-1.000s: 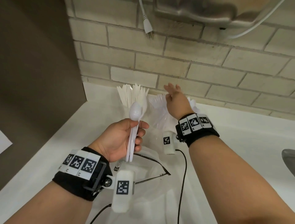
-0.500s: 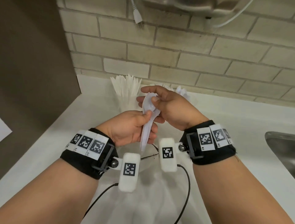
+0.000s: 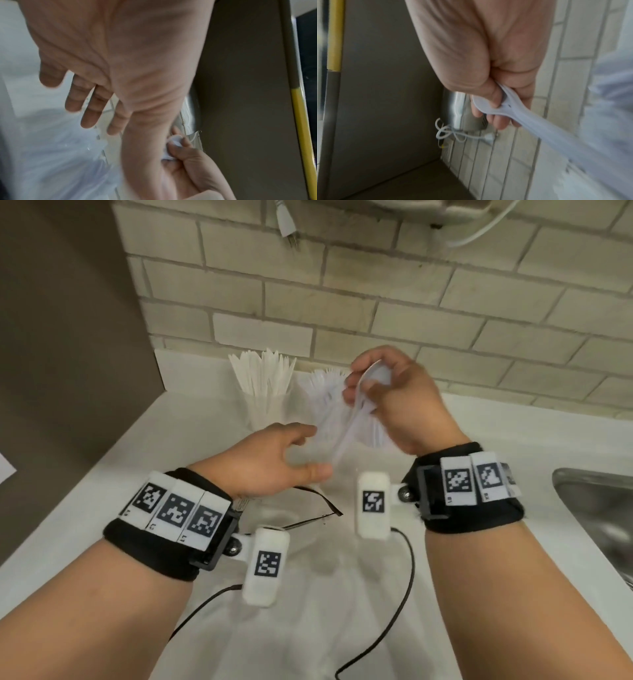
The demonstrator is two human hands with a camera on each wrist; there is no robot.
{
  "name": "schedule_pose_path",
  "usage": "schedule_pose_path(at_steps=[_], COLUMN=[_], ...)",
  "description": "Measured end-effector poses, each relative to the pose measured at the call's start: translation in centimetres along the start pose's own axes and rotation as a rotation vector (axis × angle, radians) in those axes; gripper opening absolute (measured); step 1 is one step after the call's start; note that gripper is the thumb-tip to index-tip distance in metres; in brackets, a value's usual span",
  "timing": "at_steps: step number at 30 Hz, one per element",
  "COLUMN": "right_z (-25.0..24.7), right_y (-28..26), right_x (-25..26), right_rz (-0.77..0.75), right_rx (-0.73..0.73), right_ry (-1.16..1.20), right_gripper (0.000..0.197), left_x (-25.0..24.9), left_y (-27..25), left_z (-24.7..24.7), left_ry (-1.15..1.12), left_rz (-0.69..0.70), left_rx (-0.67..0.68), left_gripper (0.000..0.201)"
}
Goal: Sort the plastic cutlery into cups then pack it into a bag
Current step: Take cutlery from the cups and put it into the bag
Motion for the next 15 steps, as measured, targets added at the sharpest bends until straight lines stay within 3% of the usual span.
schedule_pose_path(at_steps=[3,5,7,9,11,15], right_z=[-4.1,-6.0,-6.9,-7.5,-7.9,-8.0], right_y=[2.0,3.4,4.6,5.9,6.9,8.1], right_x=[0.6,0.1,-1.0,-2.5,-4.0,-6.6], right_rz=[-0.128,-0.216,-0.26,-0.275,-0.301,-0.255], right_rx=[-0.284,-0.404,-0.461,-0.511,-0.549,-0.536], right_ry=[-0.205,-0.326,-0.406,-0.494,-0.562,-0.629], right_gripper=[0.047,0.049,0.049,0.052,0.055,0.057], left_x=[2.5,3.7,4.1,4.0,3.7,2.9], left_y=[-0.8,-1.0,-0.6,0.4,1.5,3.1], left_z=[0.4,1.5,2.6,3.5,3.9,3.5], left_ry=[0.429,0.575,0.627,0.666,0.625,0.368], left_rz=[-0.101,-0.17,-0.186,-0.163,-0.121,-0.039], left_rx=[0.276,0.379,0.364,0.292,0.205,-0.034], left_gripper=[0.129,0.14,0.14,0.129,0.105,0.056])
Point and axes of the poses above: each hand's wrist, its own y-axis towards the middle knuckle, its own z-axis out of the palm, x = y × z, the point moved 3 cm from there along y, towards the middle knuckle, and after that the axes turned 2 degrees about z, right-handed, at the moved point
